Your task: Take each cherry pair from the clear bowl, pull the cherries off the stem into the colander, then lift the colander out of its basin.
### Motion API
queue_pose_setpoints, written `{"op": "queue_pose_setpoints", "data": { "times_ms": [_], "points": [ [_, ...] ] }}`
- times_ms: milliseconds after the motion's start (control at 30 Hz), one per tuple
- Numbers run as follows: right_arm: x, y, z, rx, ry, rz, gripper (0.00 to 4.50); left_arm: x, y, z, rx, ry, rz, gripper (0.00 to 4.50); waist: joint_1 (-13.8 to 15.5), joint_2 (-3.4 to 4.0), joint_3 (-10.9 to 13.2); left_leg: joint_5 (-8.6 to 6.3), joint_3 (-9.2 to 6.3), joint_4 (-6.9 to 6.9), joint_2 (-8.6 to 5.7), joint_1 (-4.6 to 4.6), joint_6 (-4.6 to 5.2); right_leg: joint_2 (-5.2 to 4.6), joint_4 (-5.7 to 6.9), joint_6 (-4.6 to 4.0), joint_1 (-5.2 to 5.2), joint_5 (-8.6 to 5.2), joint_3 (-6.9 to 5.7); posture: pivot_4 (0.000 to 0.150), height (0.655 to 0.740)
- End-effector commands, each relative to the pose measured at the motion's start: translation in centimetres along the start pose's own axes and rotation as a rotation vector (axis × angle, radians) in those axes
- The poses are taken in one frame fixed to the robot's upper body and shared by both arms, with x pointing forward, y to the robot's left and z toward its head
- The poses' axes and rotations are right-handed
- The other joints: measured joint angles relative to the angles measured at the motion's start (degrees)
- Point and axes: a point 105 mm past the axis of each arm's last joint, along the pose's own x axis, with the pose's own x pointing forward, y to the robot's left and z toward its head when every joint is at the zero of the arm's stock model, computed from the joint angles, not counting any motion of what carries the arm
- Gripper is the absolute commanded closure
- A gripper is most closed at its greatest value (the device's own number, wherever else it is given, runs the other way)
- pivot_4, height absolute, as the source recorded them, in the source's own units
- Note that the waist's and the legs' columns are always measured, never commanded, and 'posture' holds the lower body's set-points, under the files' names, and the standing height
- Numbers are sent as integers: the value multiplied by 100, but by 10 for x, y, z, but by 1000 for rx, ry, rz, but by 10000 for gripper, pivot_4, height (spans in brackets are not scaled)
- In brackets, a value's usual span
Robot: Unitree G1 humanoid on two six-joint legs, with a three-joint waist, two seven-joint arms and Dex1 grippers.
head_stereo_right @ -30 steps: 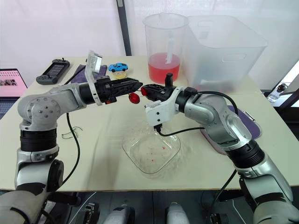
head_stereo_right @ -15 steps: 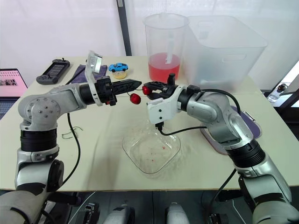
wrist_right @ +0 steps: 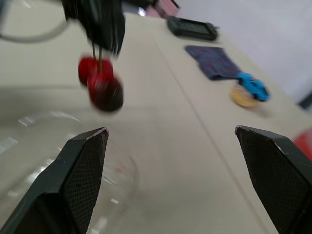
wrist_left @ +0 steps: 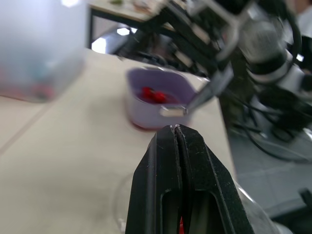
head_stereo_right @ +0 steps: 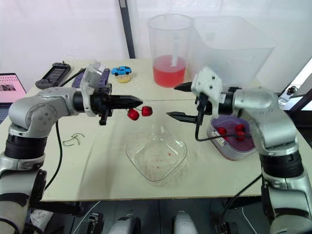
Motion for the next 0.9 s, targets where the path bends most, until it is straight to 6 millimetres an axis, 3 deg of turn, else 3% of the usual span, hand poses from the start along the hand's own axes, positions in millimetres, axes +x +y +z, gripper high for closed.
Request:
{"op": "queue_pose_setpoints", "data": {
  "times_ms": [33, 167, 400, 567, 900],
  "points": [
    [12, 20, 15, 90, -71, 104, 403, 0, -10, 6, 43, 9, -54, 45000, 32, 0, 0, 0, -2, 0, 1, 0, 0, 1, 0, 0, 0, 0, -1, 1500, 7337],
    [32, 39, 5, 226, -60, 167, 403, 3, -9, 11, 36, -16, -64, 45000, 75, -1, 0, -2, 1, 9, -7, -3, 3, -9, 2, 0, 3, 0, 0, 1500, 7337],
    [44, 42, -7, 247, -16, 135, 403, 5, -9, 11, 37, -19, -57, 45000, 56, -1, 0, -2, 0, 10, -11, -4, 3, -11, 2, 0, 1, 0, -2, 1500, 7337],
    [49, 46, -19, 211, 36, 113, 18131, 5, -7, 12, 37, -21, -52, 45000, 49, -1, 0, -1, 2, 8, -10, -4, 3, -10, 3, 1, -2, 0, -1, 1500, 7337],
    [49, 46, -15, 231, 2, 104, 18131, 3, -6, 10, 36, -16, -47, 45000, 53, -1, 0, -2, 1, 8, -10, -4, 3, -10, 3, 1, 0, 0, -1, 1500, 7337]
  ]
}}
